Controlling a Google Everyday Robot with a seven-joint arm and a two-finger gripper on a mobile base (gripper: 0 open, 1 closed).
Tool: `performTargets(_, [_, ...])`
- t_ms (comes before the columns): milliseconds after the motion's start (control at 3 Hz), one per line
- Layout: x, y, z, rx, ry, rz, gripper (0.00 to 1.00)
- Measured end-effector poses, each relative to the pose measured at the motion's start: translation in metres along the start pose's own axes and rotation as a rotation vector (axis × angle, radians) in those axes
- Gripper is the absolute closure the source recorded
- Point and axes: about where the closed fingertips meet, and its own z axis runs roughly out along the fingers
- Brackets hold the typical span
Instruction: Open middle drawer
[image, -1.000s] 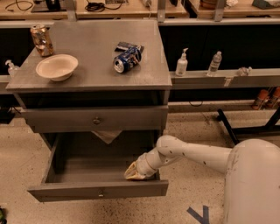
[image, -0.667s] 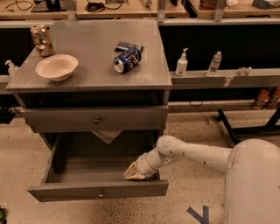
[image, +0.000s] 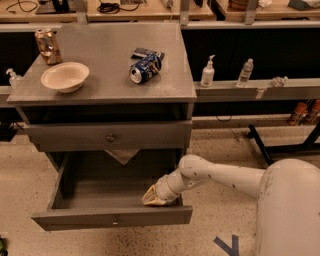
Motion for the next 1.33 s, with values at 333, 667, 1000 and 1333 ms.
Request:
performTargets(333, [0.0,-0.0001,-0.0001,0.0,0.0,0.0,0.84])
performTargets(667, [0.0,0.0,0.0,0.0,0.0,0.0,0.61])
performTargets(1000, [0.0,0.0,0.0,0.0,0.0,0.0,0.37])
performTargets(1333, [-0.0004,0.001,0.0018,-0.004,-0.001,0.0,0.14])
